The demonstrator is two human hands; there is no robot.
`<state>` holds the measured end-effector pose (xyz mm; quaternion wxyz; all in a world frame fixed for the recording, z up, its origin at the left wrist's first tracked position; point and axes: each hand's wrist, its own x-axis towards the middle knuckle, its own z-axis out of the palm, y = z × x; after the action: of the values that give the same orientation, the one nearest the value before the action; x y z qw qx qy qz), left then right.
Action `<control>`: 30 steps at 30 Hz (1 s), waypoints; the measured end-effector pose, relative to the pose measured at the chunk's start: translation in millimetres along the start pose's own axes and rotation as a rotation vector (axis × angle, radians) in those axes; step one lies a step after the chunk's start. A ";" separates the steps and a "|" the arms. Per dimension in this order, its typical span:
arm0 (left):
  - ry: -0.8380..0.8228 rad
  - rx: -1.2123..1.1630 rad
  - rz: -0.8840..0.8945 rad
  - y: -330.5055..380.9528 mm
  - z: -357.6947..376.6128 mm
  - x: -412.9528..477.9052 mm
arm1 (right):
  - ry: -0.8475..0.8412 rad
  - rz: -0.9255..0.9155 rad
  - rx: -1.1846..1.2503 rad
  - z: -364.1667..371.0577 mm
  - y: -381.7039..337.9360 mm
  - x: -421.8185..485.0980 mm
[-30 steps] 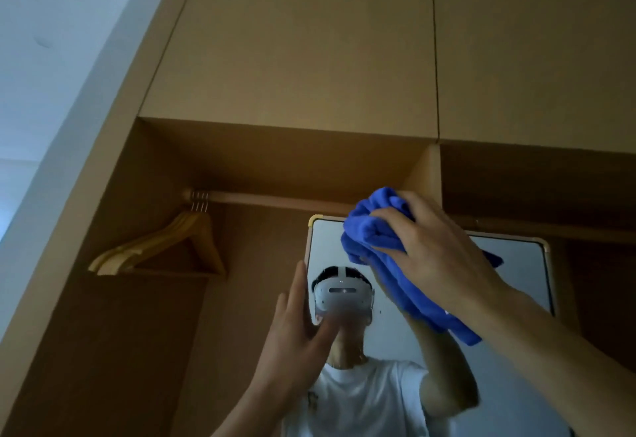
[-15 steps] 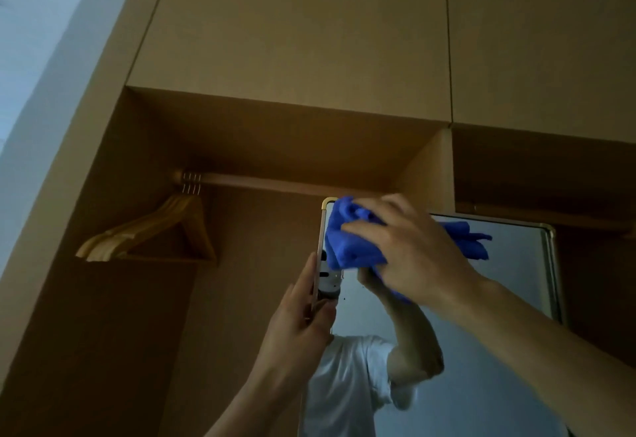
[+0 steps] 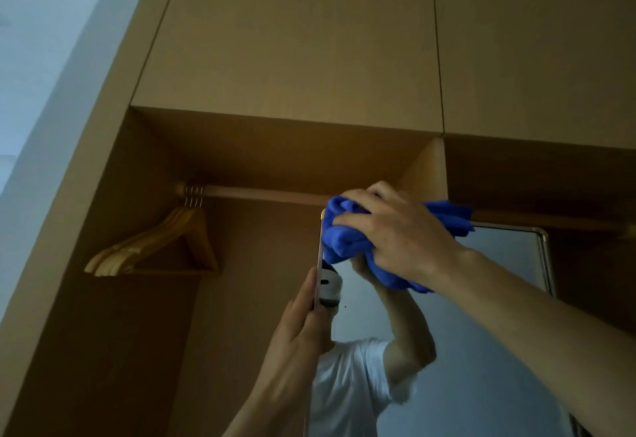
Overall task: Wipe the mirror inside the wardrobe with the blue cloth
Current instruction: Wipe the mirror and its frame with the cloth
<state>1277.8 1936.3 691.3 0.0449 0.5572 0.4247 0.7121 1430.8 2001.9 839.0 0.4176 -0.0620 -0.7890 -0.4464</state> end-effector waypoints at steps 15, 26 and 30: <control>0.114 0.031 -0.029 7.8 17.1 -9.0 | 0.086 0.062 0.018 9.7 -6.1 -12.7; 0.117 -0.132 -0.048 -2.7 26.3 -3.2 | -0.031 -0.147 0.032 29.9 -36.2 -73.4; 0.233 0.046 0.041 -8.4 31.9 -2.8 | 0.071 0.045 -0.074 9.9 11.3 -38.9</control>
<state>1302.0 1957.8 684.3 -0.0321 0.4800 0.4317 0.7630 1455.2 2026.8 816.1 0.4529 -0.0793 -0.7551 -0.4674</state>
